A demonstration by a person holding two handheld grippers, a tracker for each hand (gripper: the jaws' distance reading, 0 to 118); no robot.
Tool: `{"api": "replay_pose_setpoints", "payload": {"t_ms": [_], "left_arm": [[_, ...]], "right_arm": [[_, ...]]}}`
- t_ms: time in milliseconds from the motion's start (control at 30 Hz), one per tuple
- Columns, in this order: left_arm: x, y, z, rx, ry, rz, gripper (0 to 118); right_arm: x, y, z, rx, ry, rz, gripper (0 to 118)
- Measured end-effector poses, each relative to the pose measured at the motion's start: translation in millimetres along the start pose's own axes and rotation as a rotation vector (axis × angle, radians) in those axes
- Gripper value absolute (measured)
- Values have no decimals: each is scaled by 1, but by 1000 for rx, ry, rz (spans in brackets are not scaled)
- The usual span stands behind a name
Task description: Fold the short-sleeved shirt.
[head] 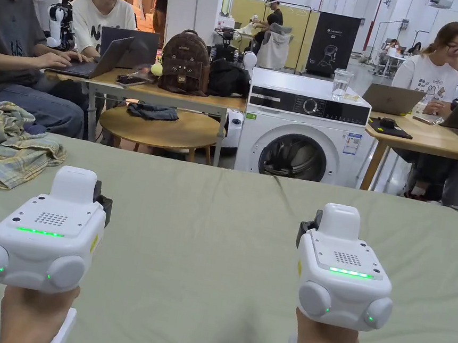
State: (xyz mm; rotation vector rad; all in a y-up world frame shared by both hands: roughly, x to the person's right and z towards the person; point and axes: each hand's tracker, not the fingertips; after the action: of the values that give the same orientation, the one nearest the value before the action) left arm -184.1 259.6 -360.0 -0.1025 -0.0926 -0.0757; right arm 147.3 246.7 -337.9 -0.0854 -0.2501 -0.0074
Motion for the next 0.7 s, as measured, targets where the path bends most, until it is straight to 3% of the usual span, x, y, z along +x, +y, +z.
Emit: {"api": "replay_pose_setpoints", "payload": {"t_ms": [267,700], "left_arm": [[-19,5,8,-15,-8,-11,0],[-136,10,55,-124,249,47,0]], "right_arm": [[-23,4,-1,-28,17,-20,0],[-156,4,6,-43,249,24,0]]}}
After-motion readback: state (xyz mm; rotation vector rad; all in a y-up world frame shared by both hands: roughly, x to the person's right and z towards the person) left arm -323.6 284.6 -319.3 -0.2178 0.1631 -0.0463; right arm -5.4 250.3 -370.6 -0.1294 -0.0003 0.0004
